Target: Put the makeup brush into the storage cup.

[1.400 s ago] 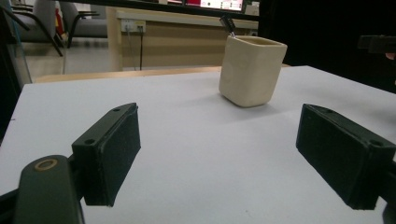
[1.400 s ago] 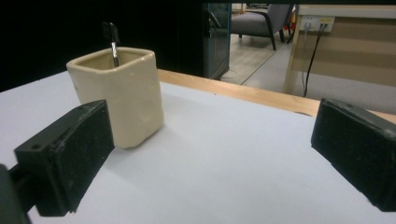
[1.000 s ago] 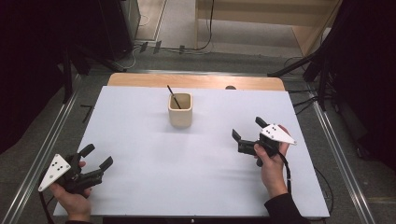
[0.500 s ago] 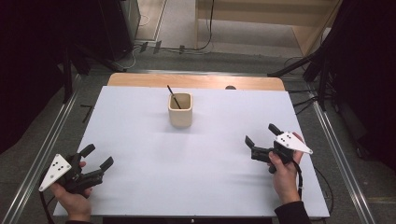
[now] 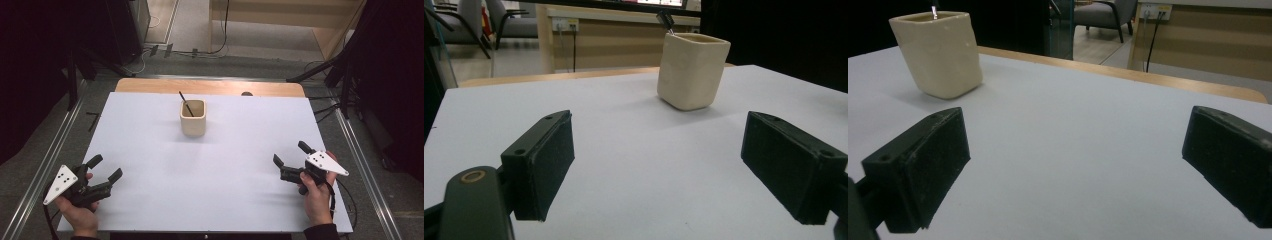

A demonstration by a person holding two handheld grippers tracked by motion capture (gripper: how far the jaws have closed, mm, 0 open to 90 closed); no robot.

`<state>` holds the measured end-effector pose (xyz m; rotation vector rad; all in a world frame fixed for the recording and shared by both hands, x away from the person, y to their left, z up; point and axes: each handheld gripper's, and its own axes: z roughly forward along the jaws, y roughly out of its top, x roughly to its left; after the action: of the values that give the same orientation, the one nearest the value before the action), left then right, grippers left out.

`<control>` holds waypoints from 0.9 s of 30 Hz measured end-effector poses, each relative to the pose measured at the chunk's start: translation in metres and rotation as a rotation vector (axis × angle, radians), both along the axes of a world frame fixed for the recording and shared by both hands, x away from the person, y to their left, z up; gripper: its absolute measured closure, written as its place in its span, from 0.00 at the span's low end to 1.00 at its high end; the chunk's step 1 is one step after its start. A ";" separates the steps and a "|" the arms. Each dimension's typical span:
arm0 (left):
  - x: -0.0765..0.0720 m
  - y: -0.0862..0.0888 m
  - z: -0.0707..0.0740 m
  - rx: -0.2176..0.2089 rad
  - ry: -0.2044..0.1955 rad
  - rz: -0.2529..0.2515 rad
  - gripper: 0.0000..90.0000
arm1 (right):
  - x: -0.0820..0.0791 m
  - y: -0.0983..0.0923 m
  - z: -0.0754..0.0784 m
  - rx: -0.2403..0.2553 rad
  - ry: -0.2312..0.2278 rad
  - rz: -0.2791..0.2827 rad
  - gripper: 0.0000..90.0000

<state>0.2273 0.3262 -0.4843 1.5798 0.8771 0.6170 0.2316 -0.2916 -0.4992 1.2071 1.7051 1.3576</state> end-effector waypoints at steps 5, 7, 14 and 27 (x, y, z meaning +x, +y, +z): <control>0.000 0.000 0.000 0.002 -0.002 0.002 0.16 | -0.011 -0.008 -0.002 0.008 -0.004 -0.010 0.00; 0.000 0.001 0.000 0.006 -0.002 0.001 0.16 | -0.016 -0.010 -0.004 -0.003 -0.003 -0.014 0.00; 0.000 0.001 0.001 0.005 -0.001 0.001 0.16 | -0.031 -0.017 -0.005 -0.010 -0.004 -0.025 0.00; -0.003 -0.002 0.002 0.022 -0.014 0.008 0.16 | -0.050 -0.041 -0.004 0.021 -0.015 -0.067 0.00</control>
<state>0.2245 0.3243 -0.4825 1.5907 0.8694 0.6446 0.1815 -0.3330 -0.5029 1.2517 1.6298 1.3437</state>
